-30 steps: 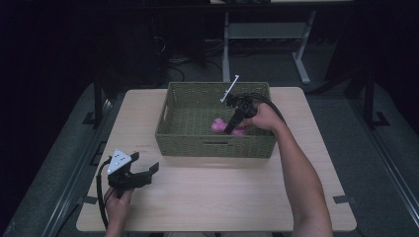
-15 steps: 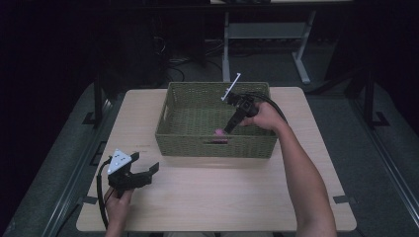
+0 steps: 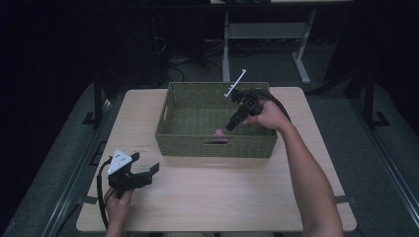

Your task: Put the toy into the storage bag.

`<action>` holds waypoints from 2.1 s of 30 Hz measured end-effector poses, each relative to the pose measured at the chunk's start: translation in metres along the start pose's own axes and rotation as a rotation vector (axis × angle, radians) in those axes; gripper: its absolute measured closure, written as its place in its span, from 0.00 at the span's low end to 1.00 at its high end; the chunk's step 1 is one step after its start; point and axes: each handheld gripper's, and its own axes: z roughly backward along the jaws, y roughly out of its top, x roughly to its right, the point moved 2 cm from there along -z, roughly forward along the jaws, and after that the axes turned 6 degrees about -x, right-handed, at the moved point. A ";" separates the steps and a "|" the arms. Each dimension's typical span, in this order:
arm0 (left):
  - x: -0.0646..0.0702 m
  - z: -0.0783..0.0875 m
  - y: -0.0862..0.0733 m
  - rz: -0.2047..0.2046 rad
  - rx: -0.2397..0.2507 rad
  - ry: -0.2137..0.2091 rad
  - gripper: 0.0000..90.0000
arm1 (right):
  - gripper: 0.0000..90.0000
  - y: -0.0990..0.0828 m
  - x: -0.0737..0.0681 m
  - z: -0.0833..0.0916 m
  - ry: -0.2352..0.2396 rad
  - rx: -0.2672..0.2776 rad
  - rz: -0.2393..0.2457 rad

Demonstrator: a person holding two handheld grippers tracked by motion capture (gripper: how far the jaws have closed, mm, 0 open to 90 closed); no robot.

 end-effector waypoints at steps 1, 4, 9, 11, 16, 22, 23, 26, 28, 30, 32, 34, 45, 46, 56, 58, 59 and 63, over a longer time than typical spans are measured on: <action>0.000 0.000 0.000 0.005 0.002 -0.002 0.15 | 0.50 -0.001 0.000 0.002 -0.003 0.005 -0.002; -0.001 0.000 0.000 0.003 -0.002 0.001 0.15 | 0.50 -0.005 -0.001 0.008 0.000 0.024 -0.011; 0.000 0.000 0.000 0.000 -0.003 -0.001 0.15 | 0.49 -0.011 -0.003 0.014 -0.016 0.031 -0.013; 0.000 0.000 0.000 0.001 -0.003 0.000 0.15 | 0.49 -0.013 -0.004 0.015 -0.014 0.040 -0.016; 0.000 0.000 0.000 0.005 0.000 0.000 0.15 | 0.48 -0.019 -0.007 0.020 -0.017 0.042 -0.016; 0.000 0.000 0.000 -0.001 -0.004 -0.001 0.15 | 0.48 -0.024 -0.015 0.032 -0.026 0.069 -0.005; 0.000 0.000 0.000 -0.002 -0.004 -0.001 0.15 | 0.48 -0.024 -0.017 0.033 -0.029 0.070 -0.001; 0.000 0.000 0.000 -0.003 -0.005 0.000 0.15 | 0.47 -0.026 -0.022 0.038 -0.034 0.074 0.009; 0.000 0.000 0.000 -0.002 -0.003 0.000 0.15 | 0.47 -0.028 -0.024 0.040 -0.037 0.077 0.012; 0.000 0.000 0.000 -0.002 -0.004 -0.001 0.15 | 0.47 -0.030 -0.026 0.042 -0.036 0.085 0.017; 0.000 0.000 0.000 -0.003 -0.003 0.000 0.15 | 0.47 -0.032 -0.027 0.044 -0.038 0.086 0.012; 0.000 0.000 0.000 -0.002 -0.003 0.000 0.15 | 0.47 -0.034 -0.027 0.045 -0.040 0.085 0.014; 0.000 0.000 0.000 -0.004 -0.004 0.001 0.15 | 0.47 -0.047 -0.031 0.051 -0.049 0.092 0.002; 0.000 0.000 0.000 -0.004 -0.004 0.001 0.15 | 0.47 -0.048 -0.031 0.052 -0.047 0.097 0.000; 0.001 -0.001 0.000 -0.003 -0.004 0.000 0.15 | 0.46 -0.065 -0.039 0.054 -0.050 0.109 -0.001; 0.001 -0.001 0.000 -0.003 -0.004 0.000 0.15 | 0.45 -0.069 -0.041 0.054 -0.049 0.108 0.001; 0.001 -0.001 0.000 -0.003 -0.004 0.000 0.15 | 0.45 -0.070 -0.042 0.054 -0.048 0.111 -0.001; 0.001 -0.001 0.000 -0.004 -0.005 0.001 0.15 | 0.43 -0.076 -0.047 0.055 -0.048 0.124 0.010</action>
